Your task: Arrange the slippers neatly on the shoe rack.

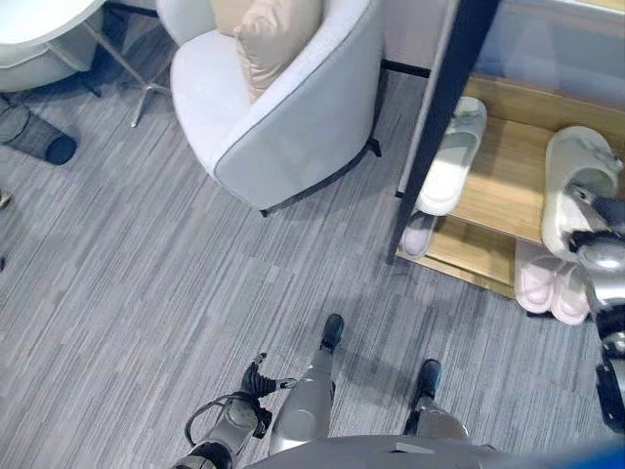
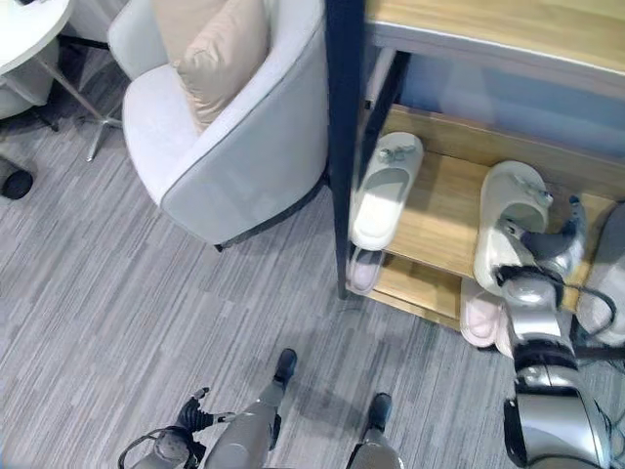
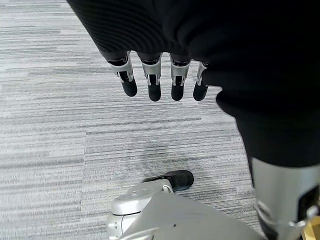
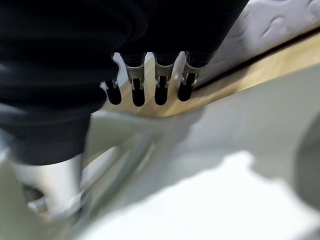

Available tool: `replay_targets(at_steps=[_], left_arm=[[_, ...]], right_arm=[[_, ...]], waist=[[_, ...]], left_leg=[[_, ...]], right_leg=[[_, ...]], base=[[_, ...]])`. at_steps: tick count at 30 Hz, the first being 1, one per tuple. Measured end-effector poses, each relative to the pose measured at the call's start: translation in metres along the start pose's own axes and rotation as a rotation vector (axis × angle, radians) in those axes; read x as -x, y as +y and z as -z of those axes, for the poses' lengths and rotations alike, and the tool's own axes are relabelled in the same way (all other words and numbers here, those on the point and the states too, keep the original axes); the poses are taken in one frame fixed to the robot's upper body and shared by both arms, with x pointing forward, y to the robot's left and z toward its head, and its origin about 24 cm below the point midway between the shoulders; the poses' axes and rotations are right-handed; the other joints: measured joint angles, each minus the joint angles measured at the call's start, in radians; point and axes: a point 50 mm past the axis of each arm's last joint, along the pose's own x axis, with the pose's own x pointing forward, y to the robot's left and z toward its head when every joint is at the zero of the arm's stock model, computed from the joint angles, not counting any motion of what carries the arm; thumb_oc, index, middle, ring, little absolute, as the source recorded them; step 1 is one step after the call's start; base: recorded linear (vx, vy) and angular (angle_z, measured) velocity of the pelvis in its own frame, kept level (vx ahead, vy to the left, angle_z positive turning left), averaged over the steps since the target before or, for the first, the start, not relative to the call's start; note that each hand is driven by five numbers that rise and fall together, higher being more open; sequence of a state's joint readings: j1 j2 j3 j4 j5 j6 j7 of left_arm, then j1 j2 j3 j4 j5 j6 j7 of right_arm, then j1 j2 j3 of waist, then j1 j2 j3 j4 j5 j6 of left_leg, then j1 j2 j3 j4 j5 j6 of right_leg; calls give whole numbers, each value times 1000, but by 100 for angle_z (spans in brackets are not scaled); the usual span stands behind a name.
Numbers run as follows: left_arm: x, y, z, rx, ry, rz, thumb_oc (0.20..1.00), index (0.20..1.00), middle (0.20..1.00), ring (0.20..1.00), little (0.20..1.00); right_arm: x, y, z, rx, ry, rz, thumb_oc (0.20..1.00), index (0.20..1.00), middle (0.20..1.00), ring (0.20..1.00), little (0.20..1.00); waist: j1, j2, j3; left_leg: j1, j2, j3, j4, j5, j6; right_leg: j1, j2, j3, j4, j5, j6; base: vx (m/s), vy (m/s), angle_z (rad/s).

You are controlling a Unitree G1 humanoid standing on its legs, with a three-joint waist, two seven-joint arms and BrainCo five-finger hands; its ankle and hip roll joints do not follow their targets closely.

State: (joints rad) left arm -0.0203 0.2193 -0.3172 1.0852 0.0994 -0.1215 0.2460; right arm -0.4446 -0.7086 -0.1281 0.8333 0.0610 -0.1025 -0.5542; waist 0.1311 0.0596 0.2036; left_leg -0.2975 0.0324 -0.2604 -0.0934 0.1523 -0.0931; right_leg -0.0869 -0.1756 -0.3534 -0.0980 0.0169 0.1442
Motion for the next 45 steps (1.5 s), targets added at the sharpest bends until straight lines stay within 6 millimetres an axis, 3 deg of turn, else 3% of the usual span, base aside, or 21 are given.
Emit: replay_targets(at_steps=[8, 11, 14, 23, 27, 30, 32, 34, 45], left_arm=[[-1, 3, 1, -16, 5, -6, 1000, 1000, 1000, 1000, 1000], [0, 4, 5, -1, 28, -13, 1000, 1000, 1000, 1000, 1000], [1, 3, 7, 1, 40, -11, 1000, 1000, 1000, 1000, 1000], [2, 2, 11, -4, 57, -6, 1000, 1000, 1000, 1000, 1000], [-1, 3, 5, -10, 49, -7, 1000, 1000, 1000, 1000, 1000], [-4, 5, 1, -11, 43, -12, 1000, 1000, 1000, 1000, 1000], [-6, 12, 0, -15, 40, -28, 1000, 1000, 1000, 1000, 1000], [-7, 19, -1, -28, 35, -41, 1000, 1000, 1000, 1000, 1000], [-10, 19, -7, 6, 38, -44, 1000, 1000, 1000, 1000, 1000]], right_arm=[[17, 26, 1, 8, -1, -60, 200, 200, 200, 200, 200], [35, 49, -40, -155, -108, -112, 200, 200, 200, 200, 200], [43, 56, -49, -191, -132, -122, 200, 200, 200, 200, 200], [32, 59, -57, -151, -107, -70, 200, 200, 200, 200, 200], [16, 61, -70, -131, -64, -22, 200, 200, 200, 200, 200], [18, 65, -69, -131, -37, -32, 200, 200, 200, 200, 200], [18, 67, -68, -144, -24, -38, 200, 200, 200, 200, 200], [8, 66, -66, -132, 34, -23, 200, 200, 200, 200, 200], [10, 72, -66, -165, 76, -45, 200, 200, 200, 200, 200]], waist=[[-19, -21, -8], [-41, -23, -11], [-45, -32, -18], [-24, -48, -45], [-7, -50, -45], [-3, -57, -41], [-1, -90, -20], [1, -102, -13], [20, -103, 4]], left_leg=[[27, 0, 7, 0, 0, 1], [29, 2, 32, 0, 0, 1], [34, 2, 35, 0, 0, 1], [36, -1, 32, 0, 2, 4], [1, -2, 31, 0, 6, 7], [-4, -9, 31, 0, 10, 9], [-6, -15, 30, 0, 10, 9], [-24, -16, 27, 0, 10, 9], [-33, -33, 25, 1, 17, 14]], right_leg=[[20, -2, 9, 1, 1, -1], [5, -5, 40, 2, 11, -2], [9, -6, 42, 4, 12, -2], [11, -7, 41, 4, 18, -2], [-24, -8, 41, 5, 24, -1], [-27, -14, 39, 5, 25, -1], [-27, -20, 38, 4, 25, -1], [-43, -19, 34, 4, 28, 3], [-48, -36, 26, 4, 31, 6]], base=[[8, 10, -3], [-22, 37, -22], [-3, 9, -5], [-35, 40, 0], [-48, 46, 0], [-18, 31, 3], [-30, 48, 4], [-17, 47, 5], [-2, 10, 2]])
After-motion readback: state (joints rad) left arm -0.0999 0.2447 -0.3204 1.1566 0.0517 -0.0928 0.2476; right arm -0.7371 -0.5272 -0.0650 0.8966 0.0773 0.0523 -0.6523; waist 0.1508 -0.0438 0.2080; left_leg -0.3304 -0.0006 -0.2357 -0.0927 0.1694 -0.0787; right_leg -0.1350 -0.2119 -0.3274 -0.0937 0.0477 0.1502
